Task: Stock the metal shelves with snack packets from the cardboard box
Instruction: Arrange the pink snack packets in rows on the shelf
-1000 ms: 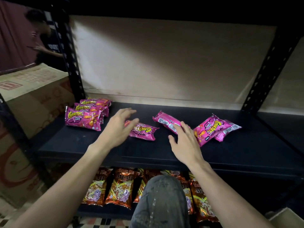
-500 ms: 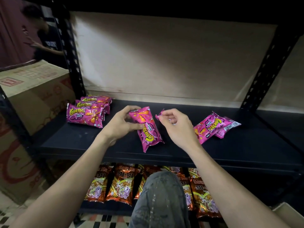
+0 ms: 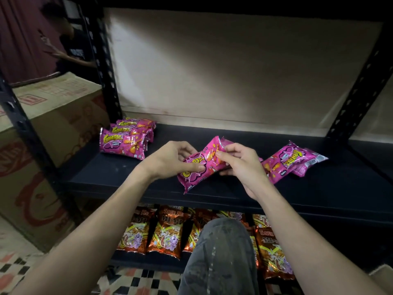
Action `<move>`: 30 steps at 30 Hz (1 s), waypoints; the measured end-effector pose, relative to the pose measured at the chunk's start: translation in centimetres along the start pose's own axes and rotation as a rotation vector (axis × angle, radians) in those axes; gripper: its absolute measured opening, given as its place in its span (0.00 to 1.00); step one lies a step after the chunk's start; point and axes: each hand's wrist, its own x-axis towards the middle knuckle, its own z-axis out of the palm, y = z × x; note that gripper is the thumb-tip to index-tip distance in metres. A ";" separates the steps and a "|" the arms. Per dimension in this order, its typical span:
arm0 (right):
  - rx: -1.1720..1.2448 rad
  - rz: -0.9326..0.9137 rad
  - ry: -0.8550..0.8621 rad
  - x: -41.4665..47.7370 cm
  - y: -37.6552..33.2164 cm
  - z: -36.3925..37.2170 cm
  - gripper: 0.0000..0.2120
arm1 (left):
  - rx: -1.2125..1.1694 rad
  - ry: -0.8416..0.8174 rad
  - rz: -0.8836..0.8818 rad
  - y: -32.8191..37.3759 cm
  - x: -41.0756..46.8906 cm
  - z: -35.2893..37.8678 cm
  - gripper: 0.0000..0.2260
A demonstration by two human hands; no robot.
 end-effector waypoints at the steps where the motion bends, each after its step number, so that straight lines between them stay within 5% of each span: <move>1: -0.003 0.005 -0.008 -0.2 0.4 0.5 0.01 | 0.049 0.002 0.003 -0.3 -0.1 -0.5 0.17; 8: -0.150 -0.067 -0.015 -1.1 2.1 2.3 0.02 | 0.466 -0.010 -0.069 -2.4 -0.7 -7.3 0.18; 18: -0.482 -0.072 -0.031 -1.1 2.7 3.3 0.04 | 0.693 0.087 -0.156 -6.0 -2.1 -13.6 0.17; 30: -0.583 -0.083 -0.039 -1.1 3.0 3.7 0.04 | 1.004 0.194 -0.206 -7.1 -2.6 -15.4 0.20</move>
